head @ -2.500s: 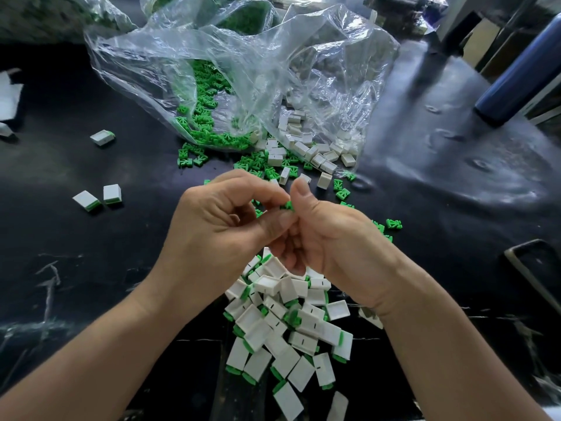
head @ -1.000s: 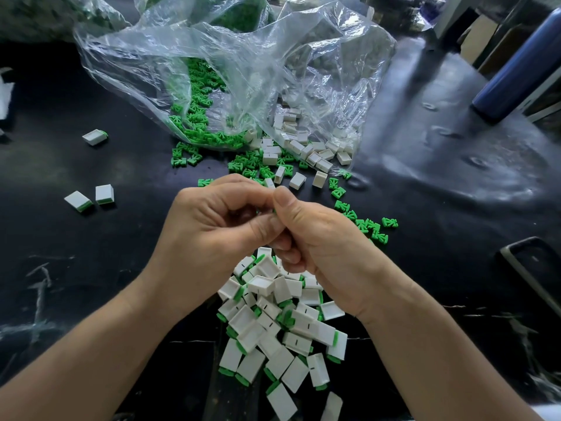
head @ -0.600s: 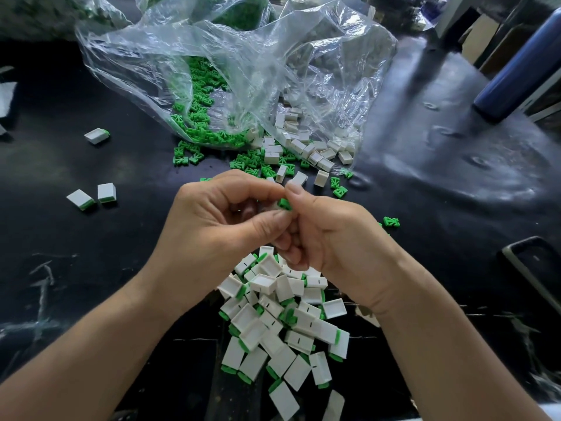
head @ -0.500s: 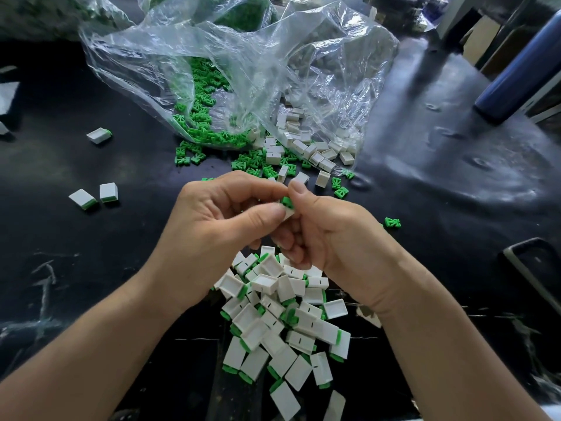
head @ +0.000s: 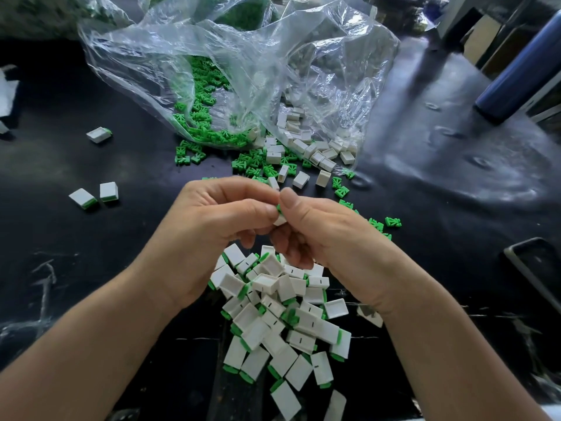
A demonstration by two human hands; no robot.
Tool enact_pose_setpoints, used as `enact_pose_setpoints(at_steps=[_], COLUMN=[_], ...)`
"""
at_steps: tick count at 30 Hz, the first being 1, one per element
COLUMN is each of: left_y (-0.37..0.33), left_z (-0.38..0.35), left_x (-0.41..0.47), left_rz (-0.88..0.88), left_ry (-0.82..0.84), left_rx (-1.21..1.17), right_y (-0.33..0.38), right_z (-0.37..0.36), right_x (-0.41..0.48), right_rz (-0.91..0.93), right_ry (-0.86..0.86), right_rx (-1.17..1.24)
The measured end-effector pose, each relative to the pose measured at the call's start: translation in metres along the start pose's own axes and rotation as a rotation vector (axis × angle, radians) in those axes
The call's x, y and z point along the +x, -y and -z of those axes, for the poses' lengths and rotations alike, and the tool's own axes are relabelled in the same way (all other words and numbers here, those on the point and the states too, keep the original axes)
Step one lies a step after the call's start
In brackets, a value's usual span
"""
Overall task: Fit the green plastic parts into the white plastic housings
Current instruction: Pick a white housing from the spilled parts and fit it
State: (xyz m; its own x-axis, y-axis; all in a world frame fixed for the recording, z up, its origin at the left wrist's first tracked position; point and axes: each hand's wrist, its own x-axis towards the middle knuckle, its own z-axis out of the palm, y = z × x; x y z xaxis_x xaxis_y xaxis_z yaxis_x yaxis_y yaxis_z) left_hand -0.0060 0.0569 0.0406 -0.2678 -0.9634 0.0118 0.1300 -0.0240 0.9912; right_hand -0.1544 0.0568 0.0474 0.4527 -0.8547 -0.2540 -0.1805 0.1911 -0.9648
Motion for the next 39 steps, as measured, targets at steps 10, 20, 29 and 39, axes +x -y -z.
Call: enact_pose_setpoints(at_steps=[10,20,29,39], left_y=[0.000,0.005,0.010,0.006], left_z=[-0.002,-0.006,-0.003,-0.003], left_x=[0.000,0.000,0.000,0.002], left_rz=[-0.005,-0.012,-0.014,0.079], left_ry=[-0.001,-0.052,-0.046,-0.058], left_rx=[-0.041,-0.103,-0.138,-0.167], right_y=[-0.004,-0.008,-0.006,-0.006], right_z=[-0.012,-0.015,-0.017,-0.002], right_x=[0.001,0.003,0.001,0.006], right_rz=[0.066,0.086,0.066,-0.040], right_ry=[-0.126,-0.180,-0.208,-0.060], right_rx=[-0.123,-0.172,-0.203,0.150])
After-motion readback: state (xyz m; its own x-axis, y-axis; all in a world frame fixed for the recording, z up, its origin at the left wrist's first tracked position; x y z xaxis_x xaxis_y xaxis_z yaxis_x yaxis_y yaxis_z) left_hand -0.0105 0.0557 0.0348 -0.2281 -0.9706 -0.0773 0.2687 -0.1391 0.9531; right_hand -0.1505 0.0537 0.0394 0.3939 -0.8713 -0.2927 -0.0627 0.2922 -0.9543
